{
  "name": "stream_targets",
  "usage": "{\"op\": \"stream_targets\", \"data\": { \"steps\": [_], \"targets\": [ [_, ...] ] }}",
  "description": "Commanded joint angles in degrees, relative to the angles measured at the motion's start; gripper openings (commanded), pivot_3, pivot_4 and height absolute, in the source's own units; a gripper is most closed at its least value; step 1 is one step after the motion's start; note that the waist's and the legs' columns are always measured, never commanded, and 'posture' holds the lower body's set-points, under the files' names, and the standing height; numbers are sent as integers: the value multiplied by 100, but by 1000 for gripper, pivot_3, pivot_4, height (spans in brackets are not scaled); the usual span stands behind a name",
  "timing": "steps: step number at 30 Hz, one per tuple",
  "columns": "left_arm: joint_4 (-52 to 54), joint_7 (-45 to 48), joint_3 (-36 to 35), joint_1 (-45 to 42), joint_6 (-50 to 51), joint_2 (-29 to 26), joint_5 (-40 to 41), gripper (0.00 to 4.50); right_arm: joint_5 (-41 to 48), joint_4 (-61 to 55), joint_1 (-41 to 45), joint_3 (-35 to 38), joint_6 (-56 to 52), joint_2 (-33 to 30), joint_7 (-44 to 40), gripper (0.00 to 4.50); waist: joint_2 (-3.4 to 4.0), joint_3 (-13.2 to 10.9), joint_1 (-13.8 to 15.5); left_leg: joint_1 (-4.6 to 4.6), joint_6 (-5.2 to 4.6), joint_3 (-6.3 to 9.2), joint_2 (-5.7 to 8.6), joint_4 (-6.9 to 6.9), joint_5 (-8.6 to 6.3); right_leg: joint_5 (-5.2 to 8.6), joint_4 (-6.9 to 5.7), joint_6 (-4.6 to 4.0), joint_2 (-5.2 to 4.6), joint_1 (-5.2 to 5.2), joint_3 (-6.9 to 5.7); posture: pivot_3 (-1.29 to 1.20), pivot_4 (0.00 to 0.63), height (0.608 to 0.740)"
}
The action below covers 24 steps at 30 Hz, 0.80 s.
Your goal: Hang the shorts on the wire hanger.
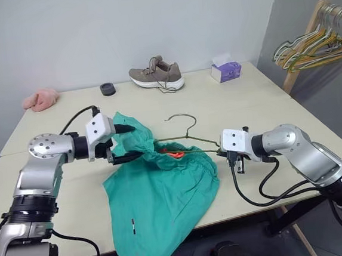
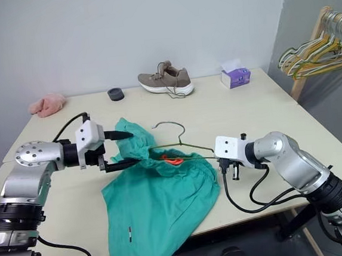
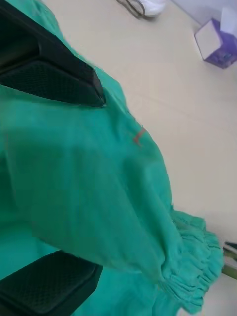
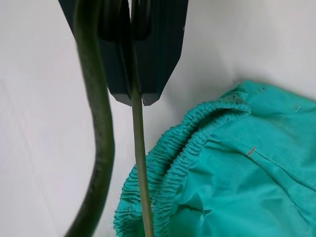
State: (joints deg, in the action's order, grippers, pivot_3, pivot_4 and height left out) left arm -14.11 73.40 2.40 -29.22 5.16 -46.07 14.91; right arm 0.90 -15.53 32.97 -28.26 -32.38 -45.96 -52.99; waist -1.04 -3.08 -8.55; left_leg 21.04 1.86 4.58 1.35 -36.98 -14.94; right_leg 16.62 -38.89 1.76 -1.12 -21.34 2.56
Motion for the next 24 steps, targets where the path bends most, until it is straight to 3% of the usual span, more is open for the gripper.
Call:
{"op": "stream_targets", "data": {
  "steps": [1, 5, 19, 24],
  "targets": [
    [109, 155, 50, 13, -130, -35, -44, 4487, -138, -201, 129, 145, 193, 66, -98, 0, 0, 0, -20, 0, 0, 2, 0, 0, 0, 0, 0, 0, 0, 0, 0, -190, 0, 740],
    [174, 268, 144, 123, -165, -47, -102, 4487, -255, -219, 180, 160, 324, 118, -189, 0, 0, 0, -87, -1, 0, 3, 0, 2, 0, 0, -3, 0, 0, 0, -1, -190, 0, 740],
    [330, 376, 254, 241, 84, -11, -126, 167, -528, -240, 135, 199, 999, 185, -401, 0, 1, 0, -110, -1, 0, 5, 0, 0, 0, 0, -5, 0, 0, 1, -2, -189, 0, 740],
    [471, 436, 223, 347, 220, -8, -48, 10, -563, -131, 64, 206, 1567, 118, -692, 0, 0, 0, -109, -1, 0, 6, 0, 0, 0, 0, -5, 0, 0, 1, -3, -192, 0, 740]
  ]
}}
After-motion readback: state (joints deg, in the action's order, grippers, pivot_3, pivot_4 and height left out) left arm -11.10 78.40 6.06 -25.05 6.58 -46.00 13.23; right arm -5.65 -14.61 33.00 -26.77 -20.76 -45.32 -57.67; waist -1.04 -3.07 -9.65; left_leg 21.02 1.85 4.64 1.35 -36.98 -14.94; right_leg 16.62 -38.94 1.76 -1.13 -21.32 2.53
